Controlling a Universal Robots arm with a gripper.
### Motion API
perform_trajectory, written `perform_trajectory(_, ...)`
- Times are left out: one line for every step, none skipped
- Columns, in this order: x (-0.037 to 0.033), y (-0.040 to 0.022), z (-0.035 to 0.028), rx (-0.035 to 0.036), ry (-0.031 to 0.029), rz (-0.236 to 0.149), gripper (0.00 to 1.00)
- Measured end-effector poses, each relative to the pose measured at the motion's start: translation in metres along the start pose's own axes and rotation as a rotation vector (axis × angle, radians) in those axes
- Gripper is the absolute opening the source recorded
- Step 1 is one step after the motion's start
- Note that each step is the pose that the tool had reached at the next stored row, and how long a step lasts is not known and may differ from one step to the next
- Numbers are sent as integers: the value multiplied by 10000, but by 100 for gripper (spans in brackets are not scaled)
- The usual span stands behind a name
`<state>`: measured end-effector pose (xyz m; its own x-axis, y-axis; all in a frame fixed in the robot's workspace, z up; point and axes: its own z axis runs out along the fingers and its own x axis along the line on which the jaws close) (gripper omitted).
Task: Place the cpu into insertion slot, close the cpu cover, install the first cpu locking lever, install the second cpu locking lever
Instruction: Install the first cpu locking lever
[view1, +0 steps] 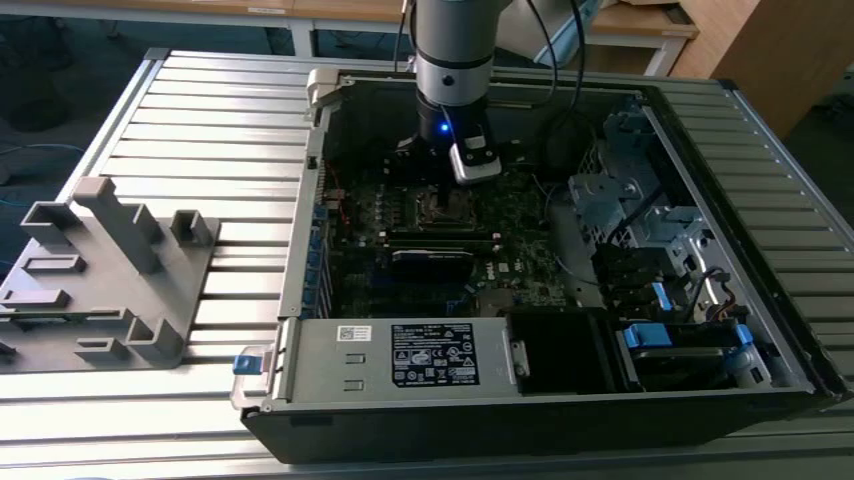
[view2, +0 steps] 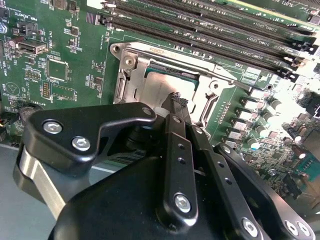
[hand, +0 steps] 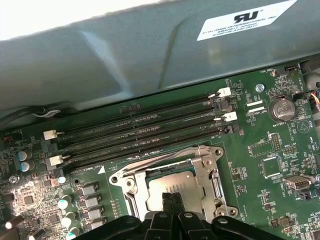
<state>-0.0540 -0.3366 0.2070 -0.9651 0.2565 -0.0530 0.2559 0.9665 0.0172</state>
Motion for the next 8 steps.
perform_trajectory(-1,0,2,-2,1,-47,11)
perform_trajectory(-3,1,3,-5,2,-113,11)
perform_trajectory(-4,1,5,-10,4,-203,11)
perform_trajectory(-5,1,7,-15,6,-308,11)
perform_trajectory(-6,1,8,-22,8,-433,11)
perform_trajectory(-7,2,10,-29,10,-565,11)
perform_trajectory(-8,2,12,-35,13,-695,11)
perform_trajectory(-9,2,14,-43,15,-828,11)
